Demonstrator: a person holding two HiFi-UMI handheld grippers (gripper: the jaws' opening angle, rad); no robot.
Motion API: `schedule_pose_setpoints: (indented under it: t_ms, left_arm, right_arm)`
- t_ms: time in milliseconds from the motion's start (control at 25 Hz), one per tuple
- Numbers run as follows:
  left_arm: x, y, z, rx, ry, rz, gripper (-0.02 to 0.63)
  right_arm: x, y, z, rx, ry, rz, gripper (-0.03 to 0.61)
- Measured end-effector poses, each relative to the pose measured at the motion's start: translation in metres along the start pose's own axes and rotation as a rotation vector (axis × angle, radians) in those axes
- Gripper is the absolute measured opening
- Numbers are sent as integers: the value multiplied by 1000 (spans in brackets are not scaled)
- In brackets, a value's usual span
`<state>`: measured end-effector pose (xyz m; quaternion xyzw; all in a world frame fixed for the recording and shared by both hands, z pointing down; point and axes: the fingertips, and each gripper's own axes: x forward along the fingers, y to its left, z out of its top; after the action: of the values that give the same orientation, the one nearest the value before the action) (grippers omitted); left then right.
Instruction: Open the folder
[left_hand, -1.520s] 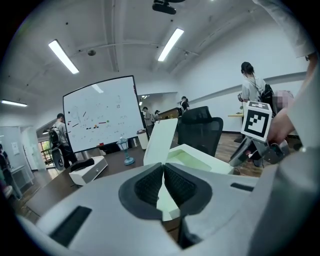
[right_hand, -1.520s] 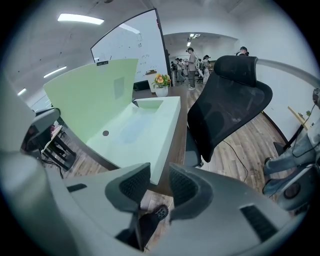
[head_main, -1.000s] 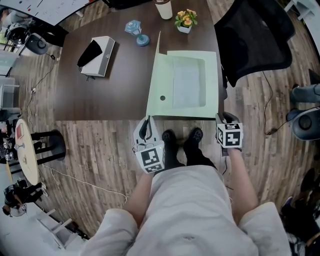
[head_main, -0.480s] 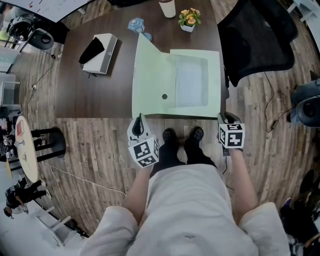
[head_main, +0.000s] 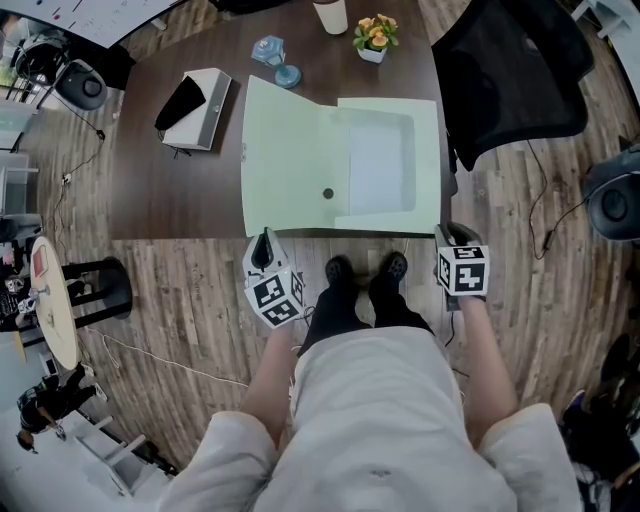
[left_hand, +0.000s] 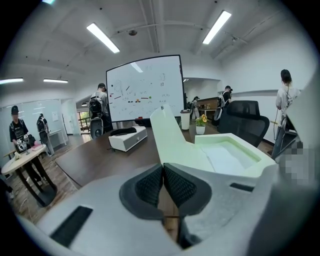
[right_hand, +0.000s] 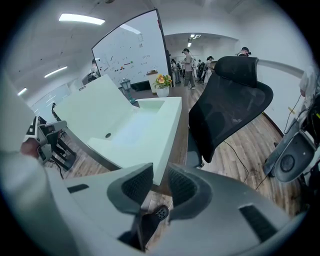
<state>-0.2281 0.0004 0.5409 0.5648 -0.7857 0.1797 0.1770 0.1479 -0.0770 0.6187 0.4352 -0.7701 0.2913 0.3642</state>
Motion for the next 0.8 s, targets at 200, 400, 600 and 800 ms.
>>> schedule_pose_setpoints:
  t_ms: [200,400,600,800]
  left_arm:
    - [9,14,-9,-41,27,17,8]
    - [18,27,-21,-79,68,28,8]
    - [28,38,-32,-144,116,35,9]
    - [36,44,-43,-156,153,45,9]
  right_arm:
    - [0,0,0,3,0,-2,84]
    - [0,0,-1,0,5,-5,84]
    - [-1,-1,0,6,6,-11,84]
    - [0,-2,-1,5,8,-14,84]
